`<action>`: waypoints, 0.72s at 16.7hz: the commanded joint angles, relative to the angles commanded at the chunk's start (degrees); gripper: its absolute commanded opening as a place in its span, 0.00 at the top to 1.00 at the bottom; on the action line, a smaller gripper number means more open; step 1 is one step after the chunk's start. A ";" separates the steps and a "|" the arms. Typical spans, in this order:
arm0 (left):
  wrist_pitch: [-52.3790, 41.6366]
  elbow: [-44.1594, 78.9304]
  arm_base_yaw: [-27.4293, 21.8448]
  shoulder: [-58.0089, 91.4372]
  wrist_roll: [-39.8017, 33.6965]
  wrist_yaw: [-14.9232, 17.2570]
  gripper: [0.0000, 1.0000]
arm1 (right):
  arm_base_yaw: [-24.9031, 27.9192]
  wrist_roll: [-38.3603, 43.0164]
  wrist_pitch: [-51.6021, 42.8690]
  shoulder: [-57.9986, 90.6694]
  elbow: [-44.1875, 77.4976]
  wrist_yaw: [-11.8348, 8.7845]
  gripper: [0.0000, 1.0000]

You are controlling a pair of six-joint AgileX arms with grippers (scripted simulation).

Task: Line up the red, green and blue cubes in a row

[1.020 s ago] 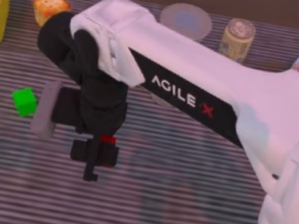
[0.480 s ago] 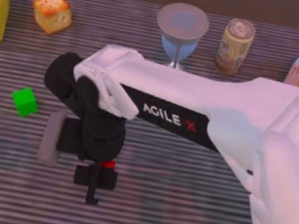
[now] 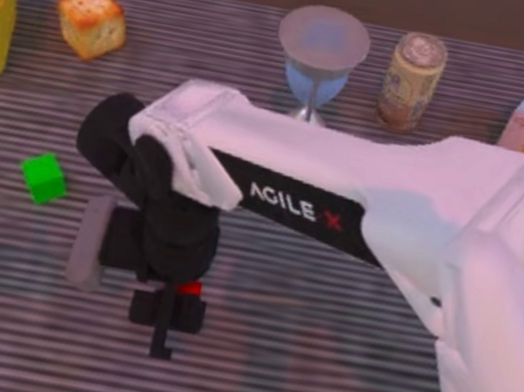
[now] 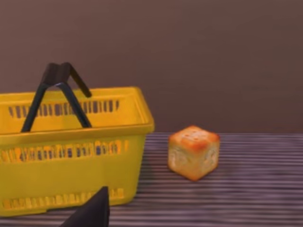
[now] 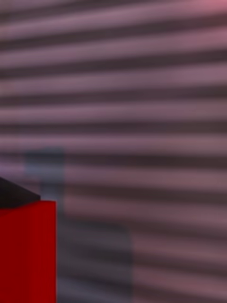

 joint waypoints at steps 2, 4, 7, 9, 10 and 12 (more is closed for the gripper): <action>0.00 0.00 0.00 0.00 0.00 0.00 0.00 | 0.00 0.00 0.00 0.00 0.00 0.00 0.47; 0.00 0.00 0.00 0.00 0.00 0.00 0.00 | 0.00 0.00 0.00 0.00 0.00 0.00 0.32; 0.00 0.00 0.00 0.00 0.00 0.00 0.00 | 0.00 0.00 0.00 0.00 0.00 0.00 0.10; 0.00 0.00 0.00 0.00 0.00 0.00 0.00 | 0.00 0.00 0.00 0.00 0.00 0.00 0.00; 0.00 0.00 0.00 0.00 0.00 0.00 0.00 | 0.00 0.00 0.00 0.00 0.00 0.00 0.00; 0.00 0.00 0.00 0.00 0.00 0.00 0.00 | 0.00 0.00 0.00 0.00 0.00 0.00 0.00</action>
